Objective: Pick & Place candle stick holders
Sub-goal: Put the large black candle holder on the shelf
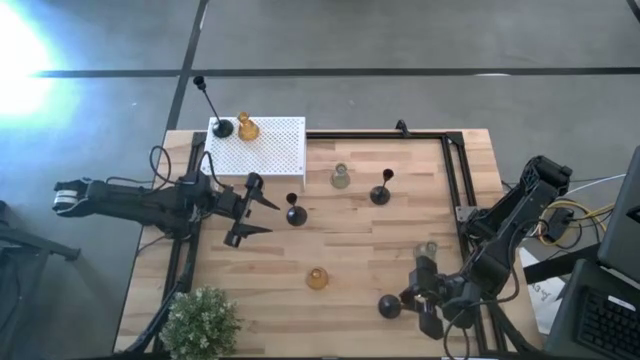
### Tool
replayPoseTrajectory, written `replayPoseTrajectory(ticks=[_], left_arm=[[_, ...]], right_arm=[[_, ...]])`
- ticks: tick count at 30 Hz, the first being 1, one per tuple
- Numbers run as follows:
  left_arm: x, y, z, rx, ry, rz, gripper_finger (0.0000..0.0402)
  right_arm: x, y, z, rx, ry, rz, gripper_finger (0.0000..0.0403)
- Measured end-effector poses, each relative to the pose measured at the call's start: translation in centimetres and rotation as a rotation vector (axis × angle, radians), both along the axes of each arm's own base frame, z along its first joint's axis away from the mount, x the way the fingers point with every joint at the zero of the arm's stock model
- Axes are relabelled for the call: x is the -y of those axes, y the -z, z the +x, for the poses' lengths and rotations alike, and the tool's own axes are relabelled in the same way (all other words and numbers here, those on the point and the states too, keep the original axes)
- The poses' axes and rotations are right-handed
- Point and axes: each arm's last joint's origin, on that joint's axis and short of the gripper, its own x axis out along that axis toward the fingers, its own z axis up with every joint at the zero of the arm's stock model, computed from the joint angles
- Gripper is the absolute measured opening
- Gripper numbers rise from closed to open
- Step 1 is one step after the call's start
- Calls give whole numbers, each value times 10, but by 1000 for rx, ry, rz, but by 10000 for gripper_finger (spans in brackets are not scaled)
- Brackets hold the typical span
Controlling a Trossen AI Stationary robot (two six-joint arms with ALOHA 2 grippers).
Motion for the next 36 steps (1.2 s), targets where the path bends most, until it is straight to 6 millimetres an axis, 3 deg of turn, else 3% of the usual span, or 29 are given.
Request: replayPoseTrajectory(ticks=[8, 14, 18, 21, 31, 36], left_arm=[[0, 0, 0, 0, 0, -1, 268], [0, 0, 0, 2, -5, -1, 268], [-2, 0, 1, 4, -76, -12, 268], [-3, 0, 1, 1, -108, -21, 268], [-3, -3, 7, -27, -100, -69, 268], [-4, -5, 23, -68, -104, -76, 268]], right_arm=[[2, -1, 2, 53, -24, -96, 22], [8, -2, 7, 107, -32, -220, 12], [27, -11, 17, 127, -47, -285, 11], [47, -26, 24, 141, -86, -308, 11], [118, -107, 53, 333, -267, -304, 9], [145, -126, 81, 343, -354, -307, 9]])
